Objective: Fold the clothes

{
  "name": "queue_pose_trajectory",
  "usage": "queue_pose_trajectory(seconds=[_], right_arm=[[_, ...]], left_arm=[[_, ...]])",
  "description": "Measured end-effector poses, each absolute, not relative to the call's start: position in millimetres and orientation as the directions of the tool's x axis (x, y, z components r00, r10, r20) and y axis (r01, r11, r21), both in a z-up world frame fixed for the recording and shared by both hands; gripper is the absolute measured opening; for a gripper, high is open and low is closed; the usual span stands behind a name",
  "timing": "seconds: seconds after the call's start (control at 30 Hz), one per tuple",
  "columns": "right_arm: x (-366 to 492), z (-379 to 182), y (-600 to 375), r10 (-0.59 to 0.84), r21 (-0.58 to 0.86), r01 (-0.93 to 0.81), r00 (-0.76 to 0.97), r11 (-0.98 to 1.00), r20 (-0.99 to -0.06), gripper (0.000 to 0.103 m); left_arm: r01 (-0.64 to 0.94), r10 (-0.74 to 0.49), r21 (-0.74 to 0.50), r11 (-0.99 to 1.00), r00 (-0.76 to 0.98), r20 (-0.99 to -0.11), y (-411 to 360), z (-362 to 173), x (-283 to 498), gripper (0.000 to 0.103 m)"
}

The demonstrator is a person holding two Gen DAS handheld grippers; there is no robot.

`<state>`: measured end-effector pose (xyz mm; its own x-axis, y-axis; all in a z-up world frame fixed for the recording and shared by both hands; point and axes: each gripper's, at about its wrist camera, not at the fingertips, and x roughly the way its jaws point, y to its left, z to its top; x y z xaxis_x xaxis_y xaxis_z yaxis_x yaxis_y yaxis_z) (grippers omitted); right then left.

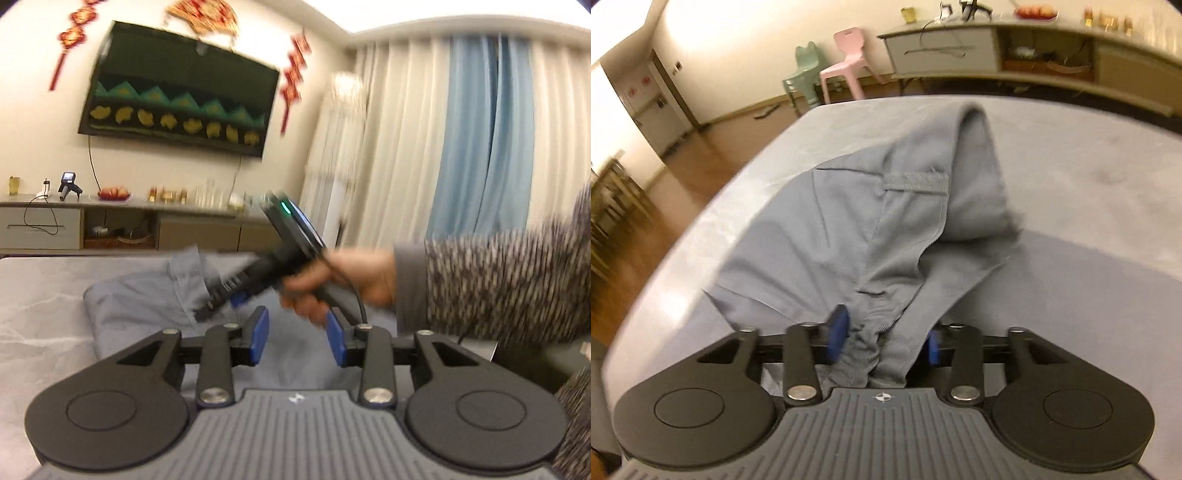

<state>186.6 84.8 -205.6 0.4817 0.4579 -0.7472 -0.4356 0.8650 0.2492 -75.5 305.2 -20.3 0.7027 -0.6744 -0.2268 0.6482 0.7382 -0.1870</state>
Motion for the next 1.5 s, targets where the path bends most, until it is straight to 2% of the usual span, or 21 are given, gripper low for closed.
queue_pose_trajectory(seconds=[0.03, 0.1, 0.2, 0.3, 0.4, 0.47, 0.53, 0.6, 0.7, 0.77, 0.8, 0.83, 0.87, 0.97, 1.03, 1.2, 1.33, 1.37, 1.4, 1.47, 1.5], right_arm=[[185.4, -202.5, 85.4, 0.436, 0.218, -0.432, 0.512, 0.875, -0.740, 0.067], [179.4, -202.1, 84.1, 0.409, 0.172, -0.417, 0.590, 0.893, -0.696, 0.076], [181.3, -191.1, 71.0, 0.424, 0.179, -0.406, 0.664, 0.896, -0.616, 0.091], [218.5, -177.6, 69.8, 0.453, 0.189, -0.425, 0.691, 0.885, -0.563, 0.101], [256.7, -195.7, 98.7, 0.464, 0.196, -0.436, 0.681, 0.878, -0.567, 0.101], [265.4, -201.1, 100.3, 0.502, 0.256, -0.442, 0.639, 0.860, -0.582, 0.089], [272.9, -208.1, 102.0, 0.558, 0.342, -0.447, 0.579, 0.827, -0.594, 0.048], [275.9, -213.1, 105.8, 0.568, 0.395, -0.409, 0.572, 0.823, -0.591, 0.025], [287.8, -225.0, 71.9, 0.649, 0.632, -0.254, 0.544, 0.732, -0.532, 0.021], [303.8, -238.9, 51.2, 0.710, 0.742, -0.195, 0.517, 0.642, -0.478, 0.026], [310.0, -244.8, 42.0, 0.744, 0.789, -0.177, 0.502, 0.588, -0.442, 0.051], [316.3, -250.7, 32.8, 0.775, 0.832, -0.158, 0.487, 0.532, -0.403, 0.085], [321.9, -253.3, 19.6, 0.798, 0.876, -0.130, 0.491, 0.464, -0.349, 0.094], [335.6, -260.2, -17.5, 0.832, 0.969, -0.024, 0.518, 0.245, -0.197, 0.096], [344.4, -272.7, -28.4, 0.832, 0.984, 0.017, 0.532, 0.177, -0.158, 0.096], [346.2, -281.7, -44.4, 0.813, 0.978, 0.030, 0.551, 0.206, -0.188, 0.094], [297.8, -254.8, -57.7, 0.809, 0.967, 0.021, 0.545, 0.252, -0.222, 0.077], [267.8, -234.3, -63.3, 0.804, 0.959, 0.011, 0.543, 0.284, -0.244, 0.073], [249.5, -219.6, -66.5, 0.794, 0.944, -0.005, 0.542, 0.330, -0.275, 0.067], [245.6, -205.1, -62.4, 0.763, 0.898, -0.046, 0.548, 0.438, -0.344, 0.060], [246.2, -196.1, -57.9, 0.738, 0.864, -0.073, 0.559, 0.499, -0.379, 0.057]], left_arm=[[0.634, -0.667, -0.207, 0.745, 0.715, -0.210, 312.8, -18.5, -71.6, 0.040], [0.588, -0.631, -0.235, 0.774, 0.748, -0.204, 320.2, -15.2, -61.2, 0.044], [0.465, -0.533, -0.271, 0.843, 0.795, -0.290, 324.3, -22.3, -34.7, 0.044], [0.378, -0.463, -0.283, 0.881, 0.812, -0.356, 325.3, -26.5, -13.0, 0.044], [0.348, -0.442, -0.288, 0.892, 0.803, -0.400, 322.5, -26.6, 4.2, 0.044], [0.344, -0.433, -0.272, 0.899, 0.788, -0.437, 315.9, -31.4, 8.5, 0.043], [0.347, -0.429, -0.255, 0.902, 0.775, -0.464, 308.5, -34.3, 9.5, 0.042], [0.378, -0.438, -0.222, 0.899, 0.777, -0.453, 301.4, -25.3, 9.6, 0.042], [0.429, -0.437, -0.121, 0.895, 0.792, -0.427, 283.6, -4.2, 12.5, 0.047], [0.454, -0.437, -0.080, 0.887, 0.773, -0.460, 267.7, 5.8, 29.8, 0.050], [0.467, -0.436, -0.059, 0.882, 0.764, -0.476, 259.8, 10.8, 38.5, 0.052], [0.481, -0.425, -0.025, 0.876, 0.748, -0.509, 248.3, 14.0, 54.1, 0.053], [0.488, -0.403, 0.017, 0.872, 0.739, -0.540, 236.6, 13.6, 68.7, 0.054], [0.480, -0.303, 0.131, 0.868, 0.719, -0.626, 201.6, 3.7, 112.9, 0.053], [0.469, -0.243, 0.185, 0.864, 0.708, -0.663, 180.8, -9.3, 132.2, 0.052], [0.483, -0.232, 0.177, 0.858, 0.671, -0.704, 151.7, -34.2, 166.4, 0.053], [0.437, -0.180, 0.185, 0.880, 0.667, -0.723, 141.7, -47.8, 190.2, 0.052], [0.419, -0.160, 0.189, 0.888, 0.668, -0.727, 141.6, -51.5, 193.7, 0.044], [0.408, -0.152, 0.186, 0.894, 0.666, -0.730, 142.4, -52.0, 195.8, 0.023], [0.394, -0.175, 0.136, 0.909, 0.656, -0.734, 150.9, -49.7, 197.2, 0.000], [0.387, -0.186, 0.111, 0.915, 0.651, -0.736, 155.2, -48.6, 197.9, 0.000]])
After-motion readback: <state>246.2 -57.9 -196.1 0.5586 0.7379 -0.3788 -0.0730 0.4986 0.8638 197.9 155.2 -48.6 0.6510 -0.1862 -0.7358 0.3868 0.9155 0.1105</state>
